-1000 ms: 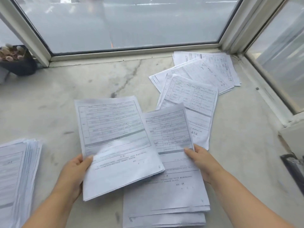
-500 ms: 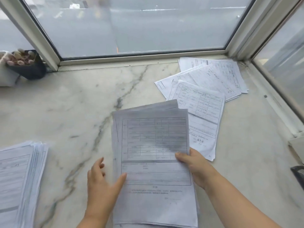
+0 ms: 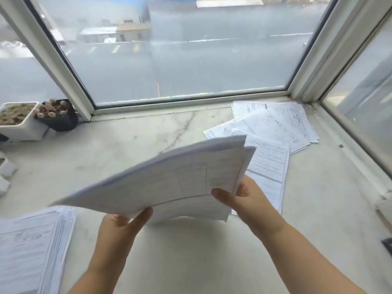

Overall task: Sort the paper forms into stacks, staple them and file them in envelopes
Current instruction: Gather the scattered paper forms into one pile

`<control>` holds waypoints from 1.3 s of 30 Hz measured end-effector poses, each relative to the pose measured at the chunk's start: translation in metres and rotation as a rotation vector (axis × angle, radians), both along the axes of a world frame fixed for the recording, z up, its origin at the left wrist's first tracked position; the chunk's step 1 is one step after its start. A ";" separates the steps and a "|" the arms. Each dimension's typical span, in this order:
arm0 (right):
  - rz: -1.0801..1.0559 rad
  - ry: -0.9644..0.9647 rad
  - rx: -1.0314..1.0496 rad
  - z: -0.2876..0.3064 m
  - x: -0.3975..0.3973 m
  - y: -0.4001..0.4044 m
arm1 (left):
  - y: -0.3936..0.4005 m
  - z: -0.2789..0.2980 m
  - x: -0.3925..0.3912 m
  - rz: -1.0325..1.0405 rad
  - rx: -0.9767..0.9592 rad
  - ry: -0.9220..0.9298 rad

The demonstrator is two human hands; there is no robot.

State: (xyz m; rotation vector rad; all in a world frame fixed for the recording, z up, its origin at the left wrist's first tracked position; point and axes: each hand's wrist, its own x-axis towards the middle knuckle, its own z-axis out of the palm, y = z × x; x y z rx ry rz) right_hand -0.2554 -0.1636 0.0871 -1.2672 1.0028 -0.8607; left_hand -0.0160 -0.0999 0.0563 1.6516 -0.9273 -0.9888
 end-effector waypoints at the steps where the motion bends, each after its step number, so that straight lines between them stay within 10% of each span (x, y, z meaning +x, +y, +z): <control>1: -0.016 0.035 0.024 -0.008 0.001 0.002 | 0.000 -0.004 -0.003 -0.008 0.019 -0.019; 8: -0.045 0.156 0.134 -0.044 -0.005 -0.001 | -0.005 -0.022 -0.004 0.012 0.101 0.070; 16: -0.018 1.312 0.193 -0.117 -0.064 -0.009 | 0.026 -0.066 0.027 0.037 0.464 0.086; 25: -0.044 1.405 -0.096 -0.120 -0.081 -0.015 | 0.022 -0.074 0.018 -0.053 0.522 0.288; 39: 0.092 1.395 -0.001 -0.127 -0.076 0.002 | 0.013 -0.074 0.004 -0.084 0.549 0.340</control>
